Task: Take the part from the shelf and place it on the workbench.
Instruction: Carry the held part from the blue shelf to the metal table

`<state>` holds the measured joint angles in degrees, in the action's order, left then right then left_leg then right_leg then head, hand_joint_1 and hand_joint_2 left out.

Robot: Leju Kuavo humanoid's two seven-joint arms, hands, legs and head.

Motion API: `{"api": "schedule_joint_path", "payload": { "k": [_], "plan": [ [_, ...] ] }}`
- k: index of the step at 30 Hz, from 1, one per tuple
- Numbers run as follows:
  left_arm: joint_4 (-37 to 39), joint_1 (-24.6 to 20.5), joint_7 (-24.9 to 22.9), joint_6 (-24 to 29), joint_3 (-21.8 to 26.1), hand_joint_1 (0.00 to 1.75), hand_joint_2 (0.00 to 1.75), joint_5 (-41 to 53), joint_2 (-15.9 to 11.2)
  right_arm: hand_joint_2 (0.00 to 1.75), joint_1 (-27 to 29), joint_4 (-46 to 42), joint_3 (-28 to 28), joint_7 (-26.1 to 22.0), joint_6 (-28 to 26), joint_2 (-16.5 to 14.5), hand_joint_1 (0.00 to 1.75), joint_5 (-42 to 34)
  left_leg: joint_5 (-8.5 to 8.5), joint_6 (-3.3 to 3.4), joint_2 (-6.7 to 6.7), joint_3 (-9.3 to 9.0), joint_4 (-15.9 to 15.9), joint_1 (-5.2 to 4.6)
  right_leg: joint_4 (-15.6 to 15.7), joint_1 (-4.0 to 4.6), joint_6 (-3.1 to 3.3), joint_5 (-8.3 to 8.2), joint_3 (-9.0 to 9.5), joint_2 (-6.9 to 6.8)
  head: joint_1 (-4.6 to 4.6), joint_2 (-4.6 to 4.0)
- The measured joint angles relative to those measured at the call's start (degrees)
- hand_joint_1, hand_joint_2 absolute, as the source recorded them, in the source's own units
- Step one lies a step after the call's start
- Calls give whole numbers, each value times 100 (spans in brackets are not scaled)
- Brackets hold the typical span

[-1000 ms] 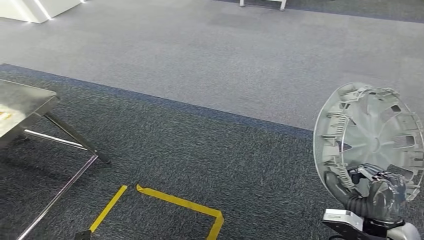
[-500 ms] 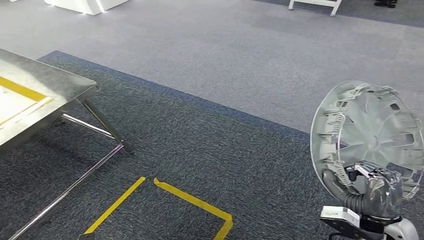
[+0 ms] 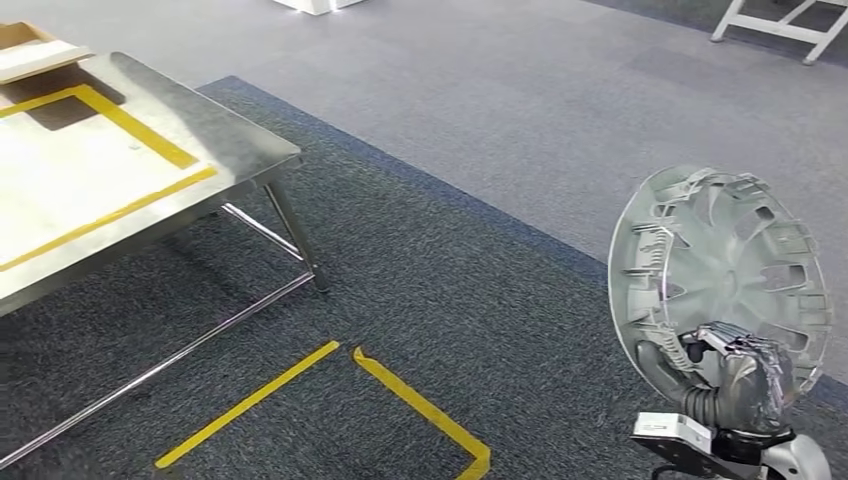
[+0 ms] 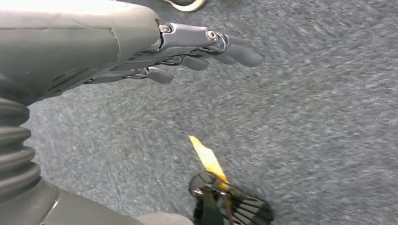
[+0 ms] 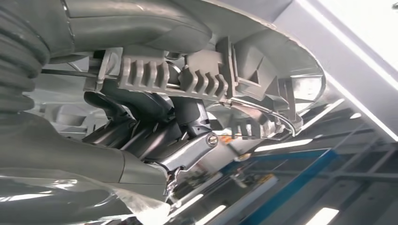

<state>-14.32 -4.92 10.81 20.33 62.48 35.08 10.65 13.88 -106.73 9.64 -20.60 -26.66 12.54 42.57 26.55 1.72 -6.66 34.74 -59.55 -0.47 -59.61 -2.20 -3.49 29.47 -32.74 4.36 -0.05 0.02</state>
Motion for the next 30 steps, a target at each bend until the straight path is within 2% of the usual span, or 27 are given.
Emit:
{"api": "schedule_joint_path", "payload": {
  "k": [1,2,3,4,5,7,8,9,10,11,12,13,15,16,17,18,20,21,22,23,24,25,26,27,28,29,30],
  "plan": [
    [1,5,-17,11,-2,0,175,2,-1,175,-7,5,7,1,-3,2,175,-2,-13,-33,-67,31,-11,4,23,10,35,26,25,1,1,0],
    [1,20,-33,24,-3,0,175,4,-7,175,-12,10,10,4,-5,4,175,-4,-28,-63,-131,50,-6,13,19,10,77,22,35,-61,-1,0],
    [4,38,-44,37,-3,0,175,7,-10,175,-17,14,12,7,-7,5,175,-6,-20,-93,-120,63,-21,11,31,8,114,14,48,-129,1,0],
    [7,50,-51,46,-3,0,175,8,-13,175,-22,17,13,8,-8,6,175,-7,32,-123,-24,101,-100,4,46,1,158,10,68,-202,-27,0],
    [9,49,-52,54,-3,0,175,8,-15,175,-25,20,13,8,-9,6,175,-6,143,-153,135,189,-288,-2,61,-6,196,11,87,-281,-53,0],
    [11,28,-51,58,-3,0,175,9,-9,175,-21,23,13,7,-11,7,175,-2,467,-208,484,514,-959,13,67,16,254,31,109,-446,-104,0],
    [11,20,-51,59,-3,0,175,9,-7,175,-19,26,13,7,-11,7,175,-2,596,-225,563,686,-1310,30,67,29,267,42,116,-528,-106,0],
    [12,20,-51,59,-3,0,175,8,-5,175,-16,29,14,7,-11,7,175,-2,636,-232,598,791,-1525,43,66,39,275,55,126,-608,-107,0],
    [13,27,-51,59,-3,0,175,8,-4,175,-16,32,14,7,-11,7,175,-3,569,-231,617,798,-1539,51,66,46,277,70,140,-684,-107,0],
    [13,33,-51,60,-3,0,175,7,-4,175,-16,33,15,8,-11,7,175,-3,406,-217,642,695,-1330,52,66,52,274,88,162,-758,-107,0],
    [13,36,-51,60,-4,0,175,7,-5,175,-16,34,15,8,-11,7,175,-3,197,-186,709,511,-963,42,67,57,263,109,191,-828,-107,0],
    [13,32,-51,61,-4,0,175,7,-7,175,-15,34,16,8,-11,7,175,-3,59,-152,824,323,-594,12,70,67,244,132,218,-895,-105,0],
    [12,10,-49,65,-6,0,175,7,-9,175,-19,34,18,7,-15,7,175,-3,-33,-81,1006,98,-116,-56,76,93,187,173,251,-1021,-102,0],
    [12,8,-38,76,-7,0,175,7,-10,175,-27,35,21,7,-17,7,175,-1,4,-55,1018,82,-63,-83,90,104,157,184,267,-1085,-99,0],
    [12,15,-4,108,-7,0,175,6,-9,175,-40,35,25,8,-20,7,175,2,3,-24,963,78,-25,-88,110,109,127,193,295,-1147,-100,0],
    [13,31,58,162,-7,0,175,-1,-8,175,-55,34,28,13,-22,8,175,5,-8,7,904,60,6,-74,125,103,97,212,317,-1133,-93,0],
    [13,39,283,336,-3,0,175,-50,-2,175,-57,33,37,33,-35,12,175,10,-35,75,782,9,81,-33,-34,83,55,352,264,-857,-75,0],
    [12,27,405,421,1,0,175,-83,0,175,-41,33,40,45,-44,19,175,16,-45,101,718,-8,103,-15,-297,72,43,497,130,-666,-54,0],
    [11,8,504,485,5,0,175,-111,1,175,-18,33,44,54,-56,25,175,23,-43,120,647,-10,107,-13,-664,71,38,664,-59,-530,-37,0],
    [11,-7,567,524,10,0,175,-131,-1,175,4,33,49,62,-67,31,175,29,-39,134,570,-11,107,-15,-1053,73,30,805,-278,-474,-24,0],
    [11,-14,599,540,15,0,175,-145,-1,175,21,33,53,72,-74,36,175,32,-35,141,490,-15,106,-18,-1331,74,23,860,-454,-454,-20,0],
    [11,-13,611,545,20,0,175,-156,-1,175,32,33,57,80,-79,37,175,31,-31,143,411,-23,104,-20,-1414,75,19,800,-546,-446,-20,0],
    [11,-9,618,547,26,0,175,-166,0,175,39,33,61,87,-81,38,175,30,-25,137,328,-35,100,-18,-1268,72,18,625,-526,-433,-20,0],
    [11,-7,623,548,32,0,175,-170,1,175,42,33,63,91,-81,40,175,30,-17,124,246,-51,92,-14,-929,62,20,374,-407,-389,-21,0],
    [11,-7,628,548,38,0,175,-173,1,175,39,35,69,90,-82,41,175,31,-6,104,170,-60,83,-12,-558,46,22,179,-259,-265,-20,0],
    [11,-15,634,549,44,0,175,-175,-1,175,39,34,75,86,-87,42,175,31,5,79,92,-53,58,-13,-220,26,25,52,-104,-136,-22,0],
    [11,-23,642,551,47,0,175,-175,-2,175,38,34,81,81,-94,42,175,32,6,48,24,-31,41,-9,-14,16,32,4,-3,-35,-24,0]
  ]
}}
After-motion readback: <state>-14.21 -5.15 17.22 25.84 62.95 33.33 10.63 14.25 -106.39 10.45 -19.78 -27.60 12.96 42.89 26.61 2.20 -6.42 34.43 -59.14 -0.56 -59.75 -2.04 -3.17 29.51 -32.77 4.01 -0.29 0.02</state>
